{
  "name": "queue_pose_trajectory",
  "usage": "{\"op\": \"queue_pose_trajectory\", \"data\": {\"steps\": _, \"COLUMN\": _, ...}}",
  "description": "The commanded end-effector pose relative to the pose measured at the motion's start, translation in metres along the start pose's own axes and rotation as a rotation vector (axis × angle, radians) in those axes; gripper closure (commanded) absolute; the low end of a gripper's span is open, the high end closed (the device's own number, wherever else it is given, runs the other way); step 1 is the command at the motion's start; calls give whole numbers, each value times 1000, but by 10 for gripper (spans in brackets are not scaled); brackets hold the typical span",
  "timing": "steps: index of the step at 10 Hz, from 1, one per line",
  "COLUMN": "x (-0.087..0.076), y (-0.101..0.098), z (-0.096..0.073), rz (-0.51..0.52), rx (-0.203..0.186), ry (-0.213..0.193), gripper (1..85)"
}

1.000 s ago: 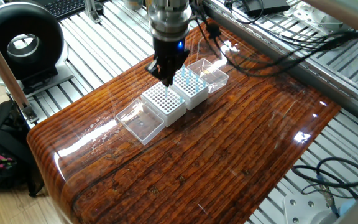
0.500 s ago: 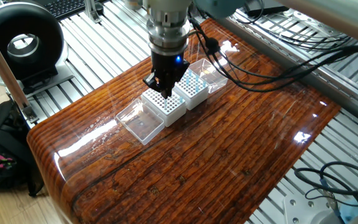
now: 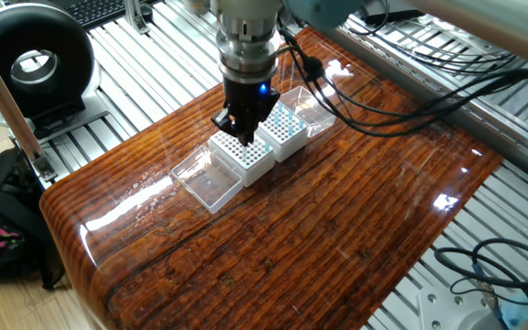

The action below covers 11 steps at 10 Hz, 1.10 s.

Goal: Transfer all medium pipette tips from one holder to another

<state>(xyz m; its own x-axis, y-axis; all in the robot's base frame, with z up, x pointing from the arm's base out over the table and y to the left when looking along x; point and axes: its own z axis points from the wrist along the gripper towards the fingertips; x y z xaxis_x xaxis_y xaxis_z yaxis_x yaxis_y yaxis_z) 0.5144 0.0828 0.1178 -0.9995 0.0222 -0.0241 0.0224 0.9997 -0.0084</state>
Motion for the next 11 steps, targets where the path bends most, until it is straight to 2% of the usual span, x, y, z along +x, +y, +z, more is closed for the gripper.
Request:
{"op": "queue_pose_trajectory", "data": {"steps": 1, "x": 0, "y": 0, "z": 3, "rz": 3, "rx": -10, "ry": -5, "gripper": 780}}
{"op": "queue_pose_trajectory", "data": {"steps": 7, "x": -2, "y": 3, "z": 8, "rz": -2, "rx": -18, "ry": -15, "gripper": 777}}
{"op": "queue_pose_trajectory", "data": {"steps": 11, "x": -3, "y": 8, "z": 10, "rz": -32, "rx": -35, "ry": -17, "gripper": 650}}
